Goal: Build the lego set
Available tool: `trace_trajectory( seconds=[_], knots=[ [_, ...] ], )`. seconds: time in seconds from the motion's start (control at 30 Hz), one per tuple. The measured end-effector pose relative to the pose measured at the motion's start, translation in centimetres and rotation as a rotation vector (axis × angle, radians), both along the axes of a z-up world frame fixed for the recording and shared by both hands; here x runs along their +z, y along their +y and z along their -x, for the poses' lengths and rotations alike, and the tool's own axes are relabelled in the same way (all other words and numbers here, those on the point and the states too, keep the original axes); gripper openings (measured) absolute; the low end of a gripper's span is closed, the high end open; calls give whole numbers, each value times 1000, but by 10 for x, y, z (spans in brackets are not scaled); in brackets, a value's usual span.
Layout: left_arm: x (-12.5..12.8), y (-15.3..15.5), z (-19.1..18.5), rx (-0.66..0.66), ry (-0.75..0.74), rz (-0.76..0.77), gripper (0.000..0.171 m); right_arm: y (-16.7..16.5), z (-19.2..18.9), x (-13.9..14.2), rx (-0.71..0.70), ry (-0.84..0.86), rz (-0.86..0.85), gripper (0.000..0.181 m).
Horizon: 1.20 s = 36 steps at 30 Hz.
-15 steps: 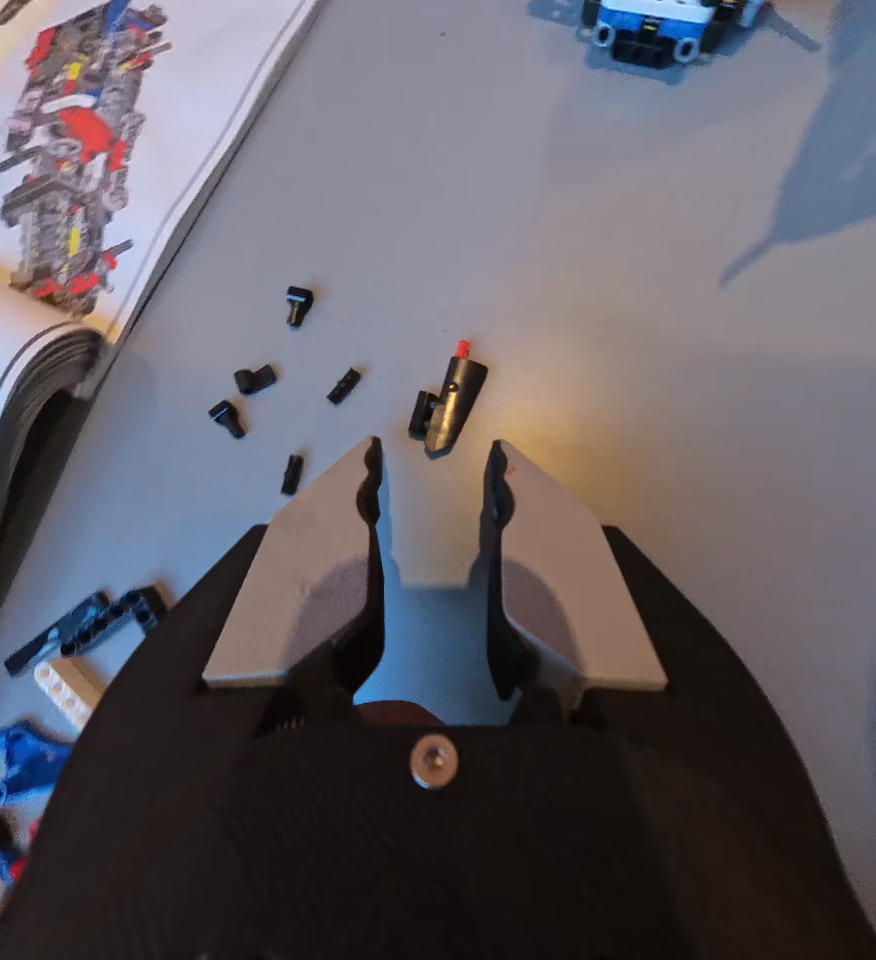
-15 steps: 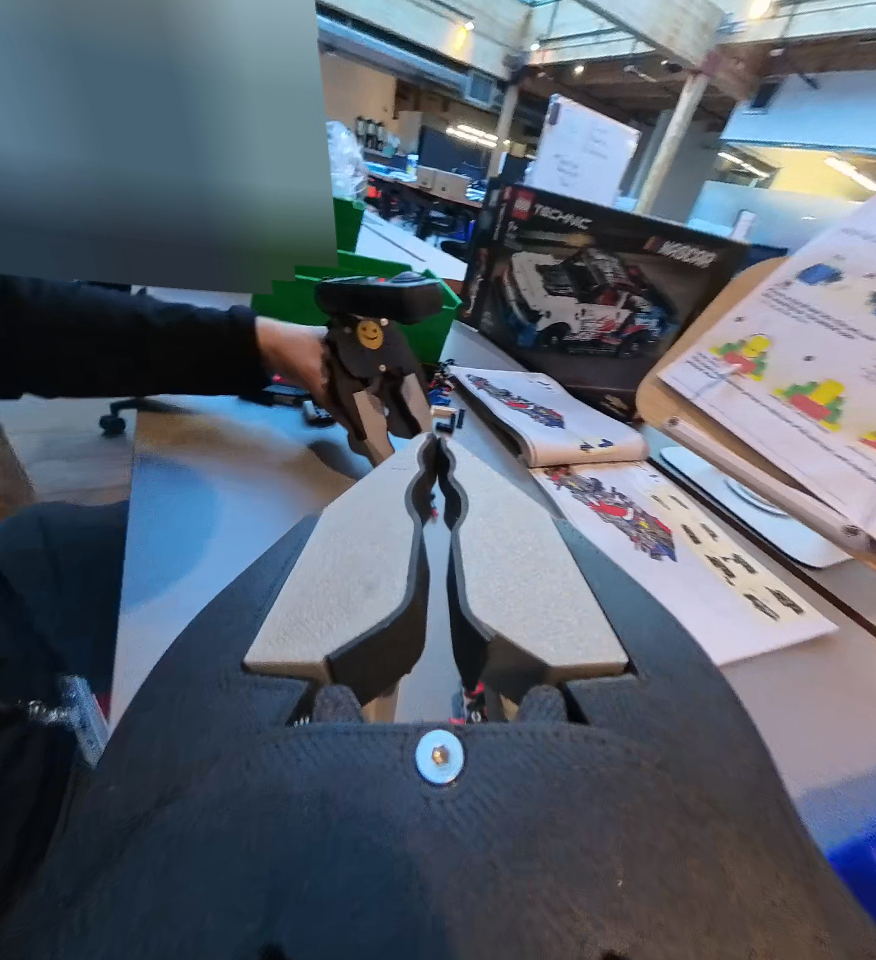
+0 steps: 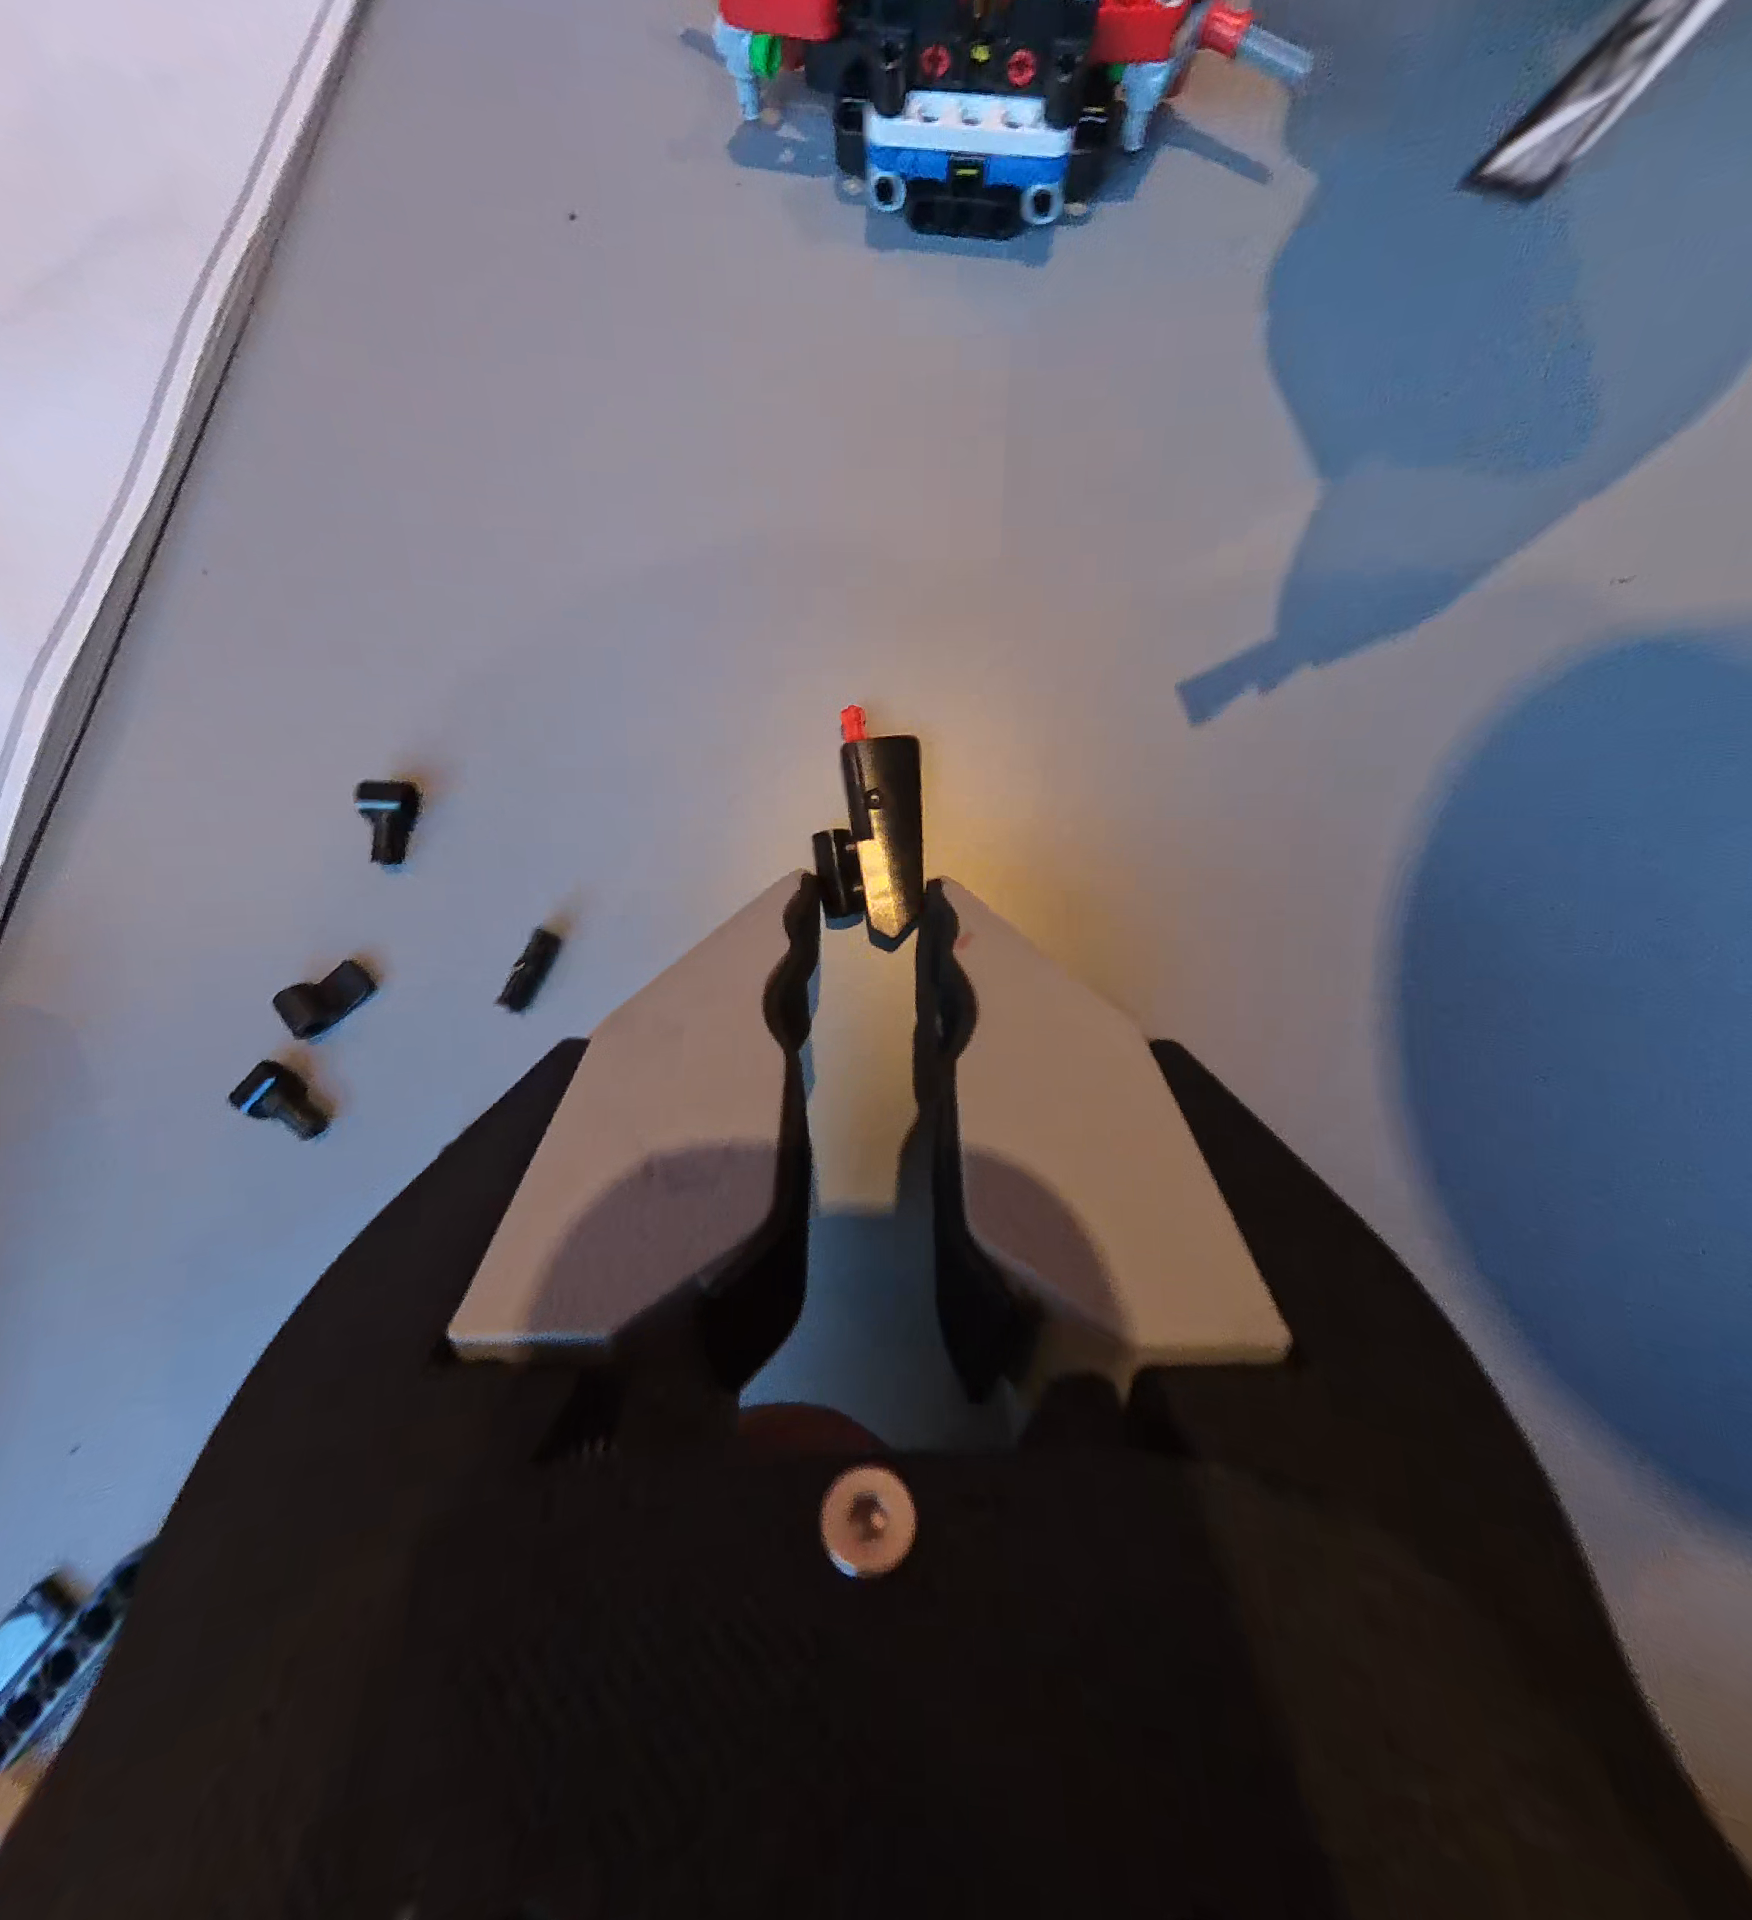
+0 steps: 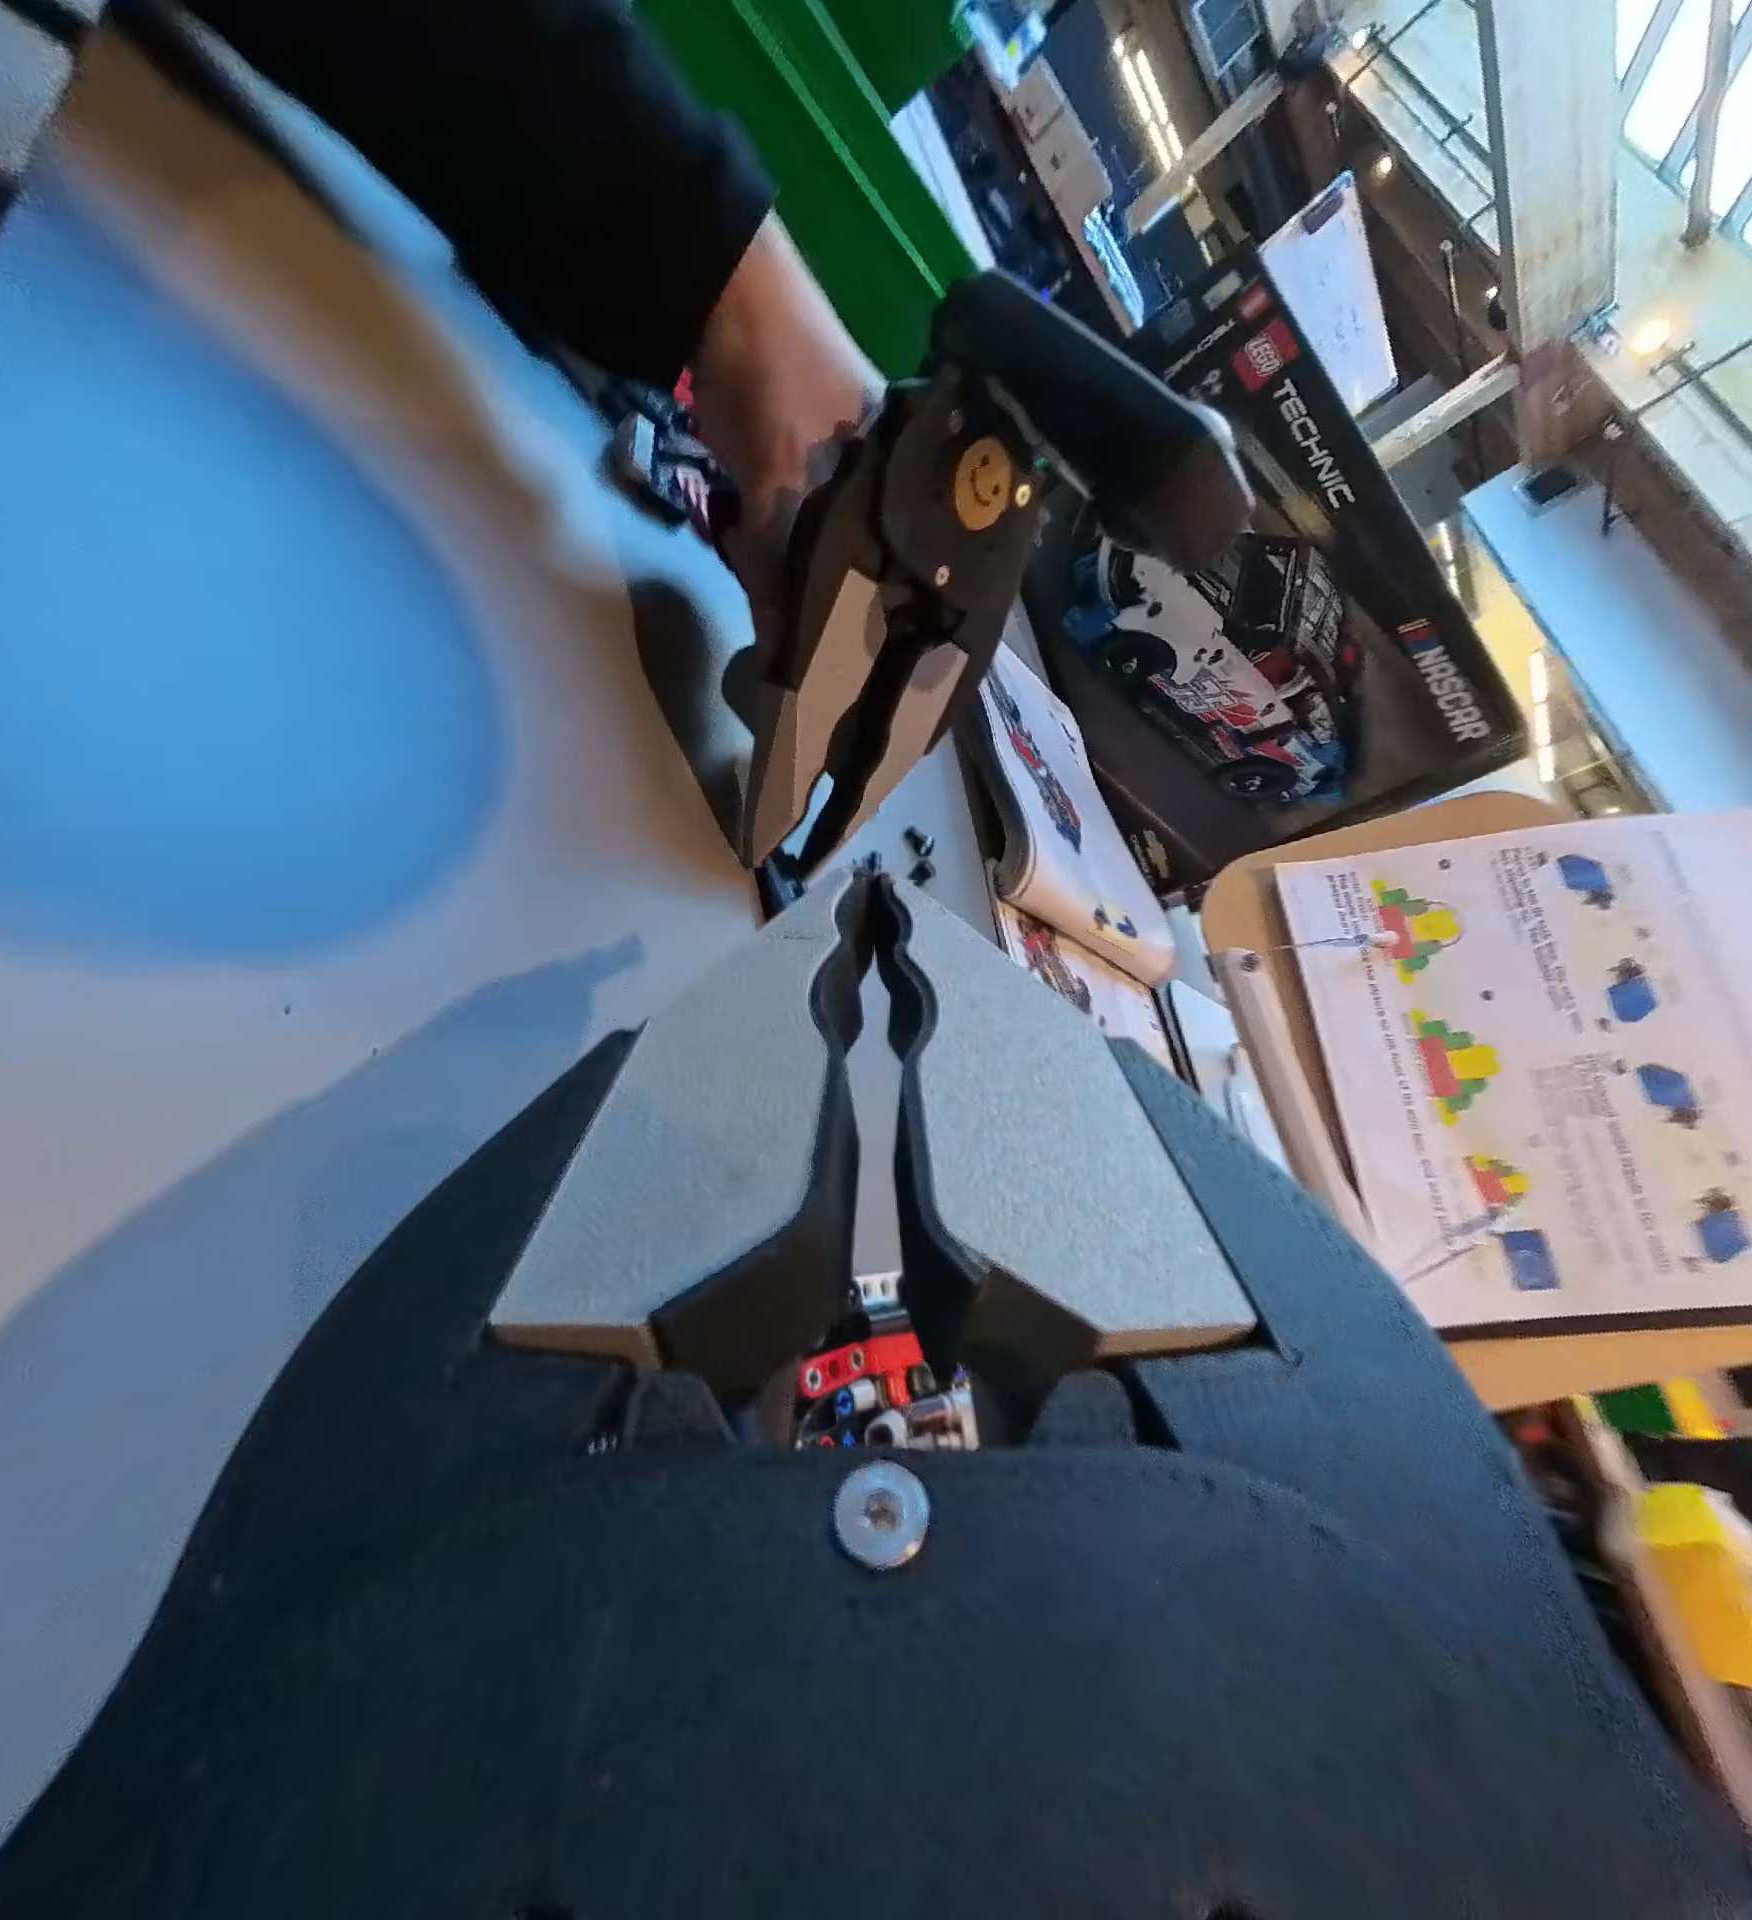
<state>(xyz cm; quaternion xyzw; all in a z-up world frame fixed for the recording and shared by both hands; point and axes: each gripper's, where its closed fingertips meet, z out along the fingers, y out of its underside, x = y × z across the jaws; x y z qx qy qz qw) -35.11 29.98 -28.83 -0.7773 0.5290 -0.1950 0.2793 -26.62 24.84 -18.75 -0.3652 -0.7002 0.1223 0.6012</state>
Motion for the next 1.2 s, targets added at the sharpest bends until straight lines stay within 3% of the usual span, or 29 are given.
trace_trajectory(
  seconds=[0.17, 0.37, 0.67, 0.8, 0.9, 0.97, 1.07, 1.2],
  knots=[
    [0, -28, -22, -46, -6, 7, 19, -18, -4, -9, -23, -64, -211, 0],
    [1, -59, -39, -69, -58, 3, 32, -35, -5, -23, -34, -108, -286, 0],
    [9, -51, -36, 67, -92, -13, 41, -32, -11, -22, -124, -92, -239, 0],
    [11, -52, -37, 102, -43, -34, 40, -25, -14, -20, -182, -93, -282, 0],
    [22, -66, -41, 175, -109, 94, 32, -28, -12, -15, -193, -72, -362, 0],
    [36, -75, -55, 222, -260, 224, 28, -33, -8, -10, -177, -48, -428, 0],
    [56, -84, -69, 211, -467, 358, 25, -39, -3, -6, -152, -31, -493, 0],
    [63, -92, -68, 201, -577, 497, 30, -35, -1, -5, -158, -37, -523, 0]
  ],
)
